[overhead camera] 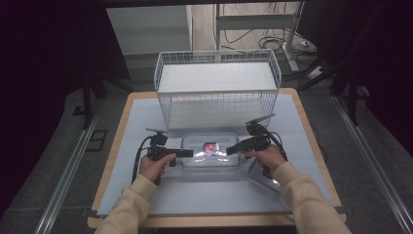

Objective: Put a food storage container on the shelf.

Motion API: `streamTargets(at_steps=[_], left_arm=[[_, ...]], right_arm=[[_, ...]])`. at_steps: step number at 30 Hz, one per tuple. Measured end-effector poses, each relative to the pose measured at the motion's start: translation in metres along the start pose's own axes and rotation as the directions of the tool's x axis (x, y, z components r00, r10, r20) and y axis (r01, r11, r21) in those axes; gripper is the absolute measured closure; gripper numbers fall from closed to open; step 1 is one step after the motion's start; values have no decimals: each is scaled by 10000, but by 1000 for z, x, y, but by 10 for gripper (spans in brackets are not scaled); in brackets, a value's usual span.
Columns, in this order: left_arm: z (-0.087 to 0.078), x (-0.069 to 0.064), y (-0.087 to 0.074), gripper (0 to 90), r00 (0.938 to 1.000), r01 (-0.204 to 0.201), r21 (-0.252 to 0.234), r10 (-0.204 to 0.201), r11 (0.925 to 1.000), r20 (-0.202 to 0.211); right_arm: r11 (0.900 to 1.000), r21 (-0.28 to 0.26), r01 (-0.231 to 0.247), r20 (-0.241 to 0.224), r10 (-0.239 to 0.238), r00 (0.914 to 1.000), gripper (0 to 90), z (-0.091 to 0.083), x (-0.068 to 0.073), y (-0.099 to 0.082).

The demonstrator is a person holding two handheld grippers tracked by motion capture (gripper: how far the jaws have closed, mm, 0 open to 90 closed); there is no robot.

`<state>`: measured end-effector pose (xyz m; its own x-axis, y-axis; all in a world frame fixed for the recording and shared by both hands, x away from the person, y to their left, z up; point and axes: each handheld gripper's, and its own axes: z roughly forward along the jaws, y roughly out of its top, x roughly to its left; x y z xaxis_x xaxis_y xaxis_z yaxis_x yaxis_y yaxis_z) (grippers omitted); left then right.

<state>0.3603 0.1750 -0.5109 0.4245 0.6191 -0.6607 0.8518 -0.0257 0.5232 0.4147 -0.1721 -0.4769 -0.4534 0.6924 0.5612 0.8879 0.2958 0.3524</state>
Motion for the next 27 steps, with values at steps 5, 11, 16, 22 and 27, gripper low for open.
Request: streamTargets(at_steps=[5, 11, 16, 22, 27], left_arm=[[-5, -2, -5, 393, 9999, -134, -208, 136, 9997, 97], [-8, -3, -7, 420, 9995, -258, -269, 262, 9993, 156], [-10, -4, -8, 430, 9990, -411, -302, 416, 9987, 175], [-11, -4, -9, 445, 9981, -553, -343, 562, 9979, 261], [-13, -4, -11, 456, 9968, -734, -341, 744, 9967, 294]], right_arm=[[9992, -371, 163, -298, -174, 9994, 367, -7, -2, -8], [9973, -598, 425, -402, -450, 9982, 394, -10, -2, -14], [9962, -658, 579, -460, -610, 9971, 412, -13, -2, -17], [9944, -792, 695, -648, -747, 9951, 434, -15, -4, -21], [9928, -885, 801, -755, -869, 9934, 459, -17, -5, -24]])
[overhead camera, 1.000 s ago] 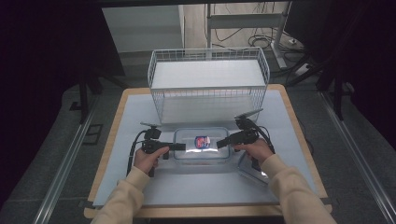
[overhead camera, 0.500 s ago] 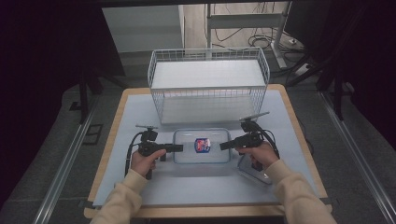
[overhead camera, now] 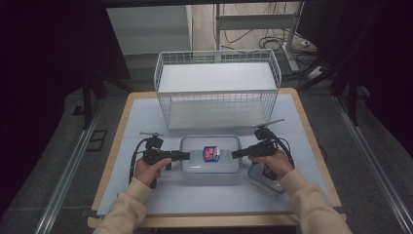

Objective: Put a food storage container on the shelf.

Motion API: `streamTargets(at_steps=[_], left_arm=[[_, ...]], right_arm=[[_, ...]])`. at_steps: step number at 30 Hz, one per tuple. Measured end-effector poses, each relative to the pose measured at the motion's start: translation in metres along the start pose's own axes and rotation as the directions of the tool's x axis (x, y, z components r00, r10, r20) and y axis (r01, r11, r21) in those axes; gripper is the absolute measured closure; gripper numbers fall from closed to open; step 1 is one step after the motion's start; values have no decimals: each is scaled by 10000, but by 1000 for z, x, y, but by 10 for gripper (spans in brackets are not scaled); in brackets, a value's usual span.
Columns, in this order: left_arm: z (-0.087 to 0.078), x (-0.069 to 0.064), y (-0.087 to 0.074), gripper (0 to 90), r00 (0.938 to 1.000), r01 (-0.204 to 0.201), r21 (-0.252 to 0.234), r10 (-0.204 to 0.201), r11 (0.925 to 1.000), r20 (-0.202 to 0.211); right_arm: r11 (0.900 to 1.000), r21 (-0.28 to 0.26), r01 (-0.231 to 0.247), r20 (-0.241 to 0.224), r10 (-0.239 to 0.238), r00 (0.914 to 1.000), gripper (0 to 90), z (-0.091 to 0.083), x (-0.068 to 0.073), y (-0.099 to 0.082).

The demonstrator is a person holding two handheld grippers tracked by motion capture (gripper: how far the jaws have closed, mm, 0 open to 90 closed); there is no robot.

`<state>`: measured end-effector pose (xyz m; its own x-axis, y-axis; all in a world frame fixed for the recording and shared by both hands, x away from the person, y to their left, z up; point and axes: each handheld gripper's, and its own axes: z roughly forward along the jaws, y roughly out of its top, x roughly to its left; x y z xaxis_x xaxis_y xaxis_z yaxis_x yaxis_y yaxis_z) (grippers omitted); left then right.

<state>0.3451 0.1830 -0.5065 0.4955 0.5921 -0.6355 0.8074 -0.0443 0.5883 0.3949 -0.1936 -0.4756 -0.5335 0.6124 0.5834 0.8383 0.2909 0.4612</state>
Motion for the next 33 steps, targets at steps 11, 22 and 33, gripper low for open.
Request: streamTargets(at_steps=[11, 22, 33], left_arm=[[-2, -1, -2, 469, 9996, -284, 15, 284, 9996, 59], [-3, -1, -4, 477, 9992, -385, -46, 385, 9992, 96], [-5, 2, -4, 505, 9987, -392, -55, 393, 9992, 323]], right_arm=[[9995, -301, 108, -142, -112, 9998, 477, -2, -1, -6], [9980, -618, -105, -247, 90, 9997, 490, -3, -1, -10], [9978, -653, -70, -391, 45, 9992, 496, -4, -2, -12]])
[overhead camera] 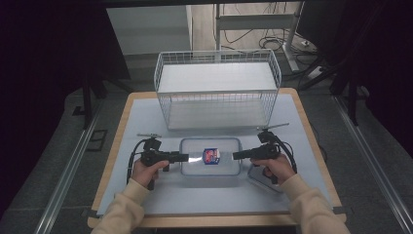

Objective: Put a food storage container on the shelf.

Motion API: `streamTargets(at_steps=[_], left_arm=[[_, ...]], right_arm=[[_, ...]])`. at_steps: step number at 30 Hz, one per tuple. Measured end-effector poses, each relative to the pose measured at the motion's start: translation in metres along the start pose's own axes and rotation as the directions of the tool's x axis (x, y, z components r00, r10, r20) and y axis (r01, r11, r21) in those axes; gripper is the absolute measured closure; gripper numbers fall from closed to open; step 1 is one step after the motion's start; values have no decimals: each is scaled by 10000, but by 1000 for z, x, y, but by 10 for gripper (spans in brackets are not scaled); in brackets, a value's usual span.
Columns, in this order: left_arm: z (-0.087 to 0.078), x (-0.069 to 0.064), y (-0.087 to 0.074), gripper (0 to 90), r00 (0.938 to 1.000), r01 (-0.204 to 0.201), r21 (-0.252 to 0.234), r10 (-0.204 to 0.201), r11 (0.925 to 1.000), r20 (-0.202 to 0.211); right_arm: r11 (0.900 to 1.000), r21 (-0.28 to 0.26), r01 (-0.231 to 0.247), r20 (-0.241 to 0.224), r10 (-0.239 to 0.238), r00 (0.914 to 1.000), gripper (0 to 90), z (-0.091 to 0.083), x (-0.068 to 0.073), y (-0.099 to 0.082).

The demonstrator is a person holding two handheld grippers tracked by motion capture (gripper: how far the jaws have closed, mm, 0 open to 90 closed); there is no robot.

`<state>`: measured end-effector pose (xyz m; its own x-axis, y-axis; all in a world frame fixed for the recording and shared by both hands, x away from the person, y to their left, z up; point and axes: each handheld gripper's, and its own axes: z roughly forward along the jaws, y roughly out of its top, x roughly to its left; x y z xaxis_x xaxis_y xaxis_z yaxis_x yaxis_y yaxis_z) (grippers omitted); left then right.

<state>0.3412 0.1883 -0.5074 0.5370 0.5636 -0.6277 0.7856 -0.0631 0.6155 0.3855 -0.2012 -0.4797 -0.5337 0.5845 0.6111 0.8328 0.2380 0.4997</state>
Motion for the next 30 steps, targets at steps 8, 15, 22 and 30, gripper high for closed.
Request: streamTargets(at_steps=[8, 15, 22, 30], left_arm=[[0, -2, -1, 507, 9998, 186, -48, -186, 9998, -81], [1, -4, -1, 510, 9992, 386, -63, -386, 9992, -110], [1, -9, 1, 511, 9994, 330, -151, -332, 9993, -113], [-5, -16, 7, 513, 9998, 120, -311, -126, 9994, -178]], right_arm=[[9999, -65, -149, 93, 150, 9998, 496, 0, 1, 0], [9987, -303, -398, 208, 404, 9990, 495, -2, 3, -1], [9981, -480, -395, 212, 405, 9990, 496, -7, 5, -1], [9975, -685, -143, 202, 158, 9997, 496, -12, 10, 1]])
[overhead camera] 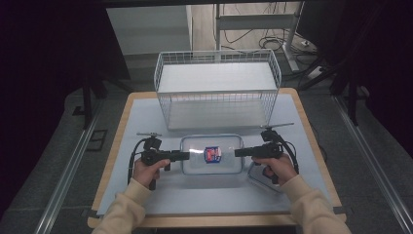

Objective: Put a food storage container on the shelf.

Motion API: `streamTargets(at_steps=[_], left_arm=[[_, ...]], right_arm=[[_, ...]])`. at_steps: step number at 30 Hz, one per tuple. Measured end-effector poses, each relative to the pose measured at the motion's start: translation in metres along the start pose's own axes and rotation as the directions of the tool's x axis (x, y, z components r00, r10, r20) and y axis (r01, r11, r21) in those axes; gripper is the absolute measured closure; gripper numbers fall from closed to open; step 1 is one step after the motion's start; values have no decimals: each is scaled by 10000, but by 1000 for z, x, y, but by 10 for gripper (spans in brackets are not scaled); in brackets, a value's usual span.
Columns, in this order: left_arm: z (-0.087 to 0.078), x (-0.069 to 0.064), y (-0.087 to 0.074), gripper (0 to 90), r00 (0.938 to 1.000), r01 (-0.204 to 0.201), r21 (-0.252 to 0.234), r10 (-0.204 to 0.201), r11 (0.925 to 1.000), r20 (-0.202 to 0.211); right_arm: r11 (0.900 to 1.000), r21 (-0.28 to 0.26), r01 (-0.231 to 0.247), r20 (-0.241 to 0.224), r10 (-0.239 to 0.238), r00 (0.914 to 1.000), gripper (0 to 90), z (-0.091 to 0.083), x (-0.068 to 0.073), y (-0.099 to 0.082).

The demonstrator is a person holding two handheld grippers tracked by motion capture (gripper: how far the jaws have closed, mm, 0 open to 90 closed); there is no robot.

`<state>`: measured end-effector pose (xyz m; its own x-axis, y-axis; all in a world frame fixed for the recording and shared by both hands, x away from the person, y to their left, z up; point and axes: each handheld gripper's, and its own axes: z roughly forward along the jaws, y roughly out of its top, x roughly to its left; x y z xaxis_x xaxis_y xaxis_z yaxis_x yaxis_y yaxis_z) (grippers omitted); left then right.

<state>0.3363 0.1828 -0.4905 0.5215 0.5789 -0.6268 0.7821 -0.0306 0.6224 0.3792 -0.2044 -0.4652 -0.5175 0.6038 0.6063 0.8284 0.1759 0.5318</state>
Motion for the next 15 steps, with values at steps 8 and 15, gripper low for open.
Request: streamTargets(at_steps=[8, 15], left_arm=[[-8, -13, 12, 514, 9992, -402, -325, 400, 9987, -45], [-14, -26, 27, 515, 9974, -718, -511, 712, 9961, -147]], right_arm=[[9977, -323, 599, 142, -594, 9981, 496, -14, 15, 11], [9941, -637, 882, 151, -874, 9961, 496, -26, 22, 19]])
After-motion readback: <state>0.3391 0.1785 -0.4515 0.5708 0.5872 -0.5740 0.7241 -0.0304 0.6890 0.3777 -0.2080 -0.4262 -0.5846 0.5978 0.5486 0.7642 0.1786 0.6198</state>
